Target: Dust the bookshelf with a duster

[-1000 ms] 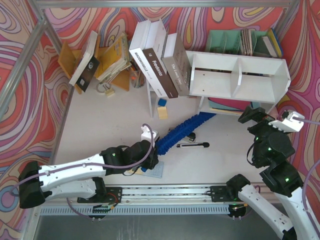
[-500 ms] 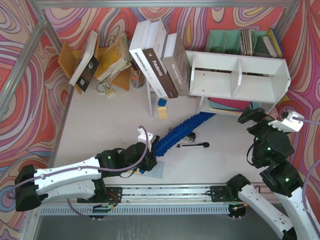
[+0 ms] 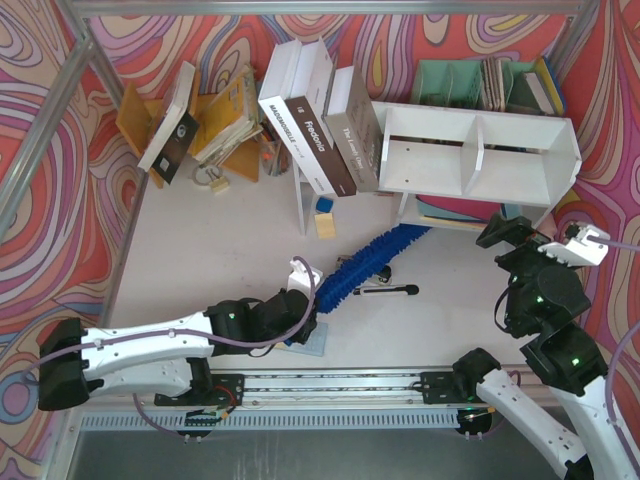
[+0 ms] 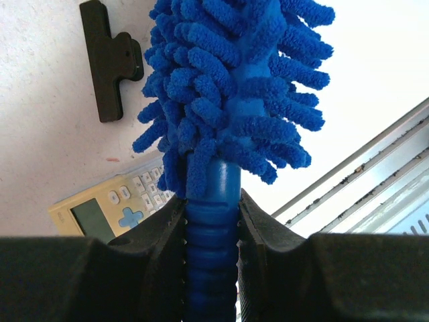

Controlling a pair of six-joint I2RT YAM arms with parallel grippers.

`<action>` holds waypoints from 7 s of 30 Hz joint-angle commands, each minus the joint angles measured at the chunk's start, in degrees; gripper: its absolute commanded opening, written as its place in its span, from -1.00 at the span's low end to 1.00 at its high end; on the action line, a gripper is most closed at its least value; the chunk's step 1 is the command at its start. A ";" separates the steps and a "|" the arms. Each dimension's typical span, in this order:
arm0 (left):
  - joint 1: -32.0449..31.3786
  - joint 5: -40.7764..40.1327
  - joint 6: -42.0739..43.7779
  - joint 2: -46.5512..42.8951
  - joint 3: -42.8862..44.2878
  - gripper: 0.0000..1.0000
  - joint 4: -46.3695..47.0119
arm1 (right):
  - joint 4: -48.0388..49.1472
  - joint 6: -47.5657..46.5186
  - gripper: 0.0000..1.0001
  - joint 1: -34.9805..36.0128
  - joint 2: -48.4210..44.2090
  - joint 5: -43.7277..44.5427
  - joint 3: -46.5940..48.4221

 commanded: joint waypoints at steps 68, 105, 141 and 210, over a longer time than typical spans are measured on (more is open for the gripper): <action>-10.27 -29.09 6.19 11.06 5.38 -1.00 6.65 | -0.13 1.21 0.97 0.17 -0.58 -0.22 -1.08; -6.35 -1.34 23.25 43.10 34.38 -1.00 19.05 | -2.53 2.33 0.97 0.14 -1.25 0.03 0.08; -3.30 -2.73 21.18 43.66 32.95 -1.00 18.36 | -2.67 2.60 0.97 0.12 -1.11 -0.34 -0.65; -4.97 8.11 25.07 42.51 29.07 -1.00 14.90 | 10.68 -12.42 0.97 0.17 -9.99 -7.86 -12.01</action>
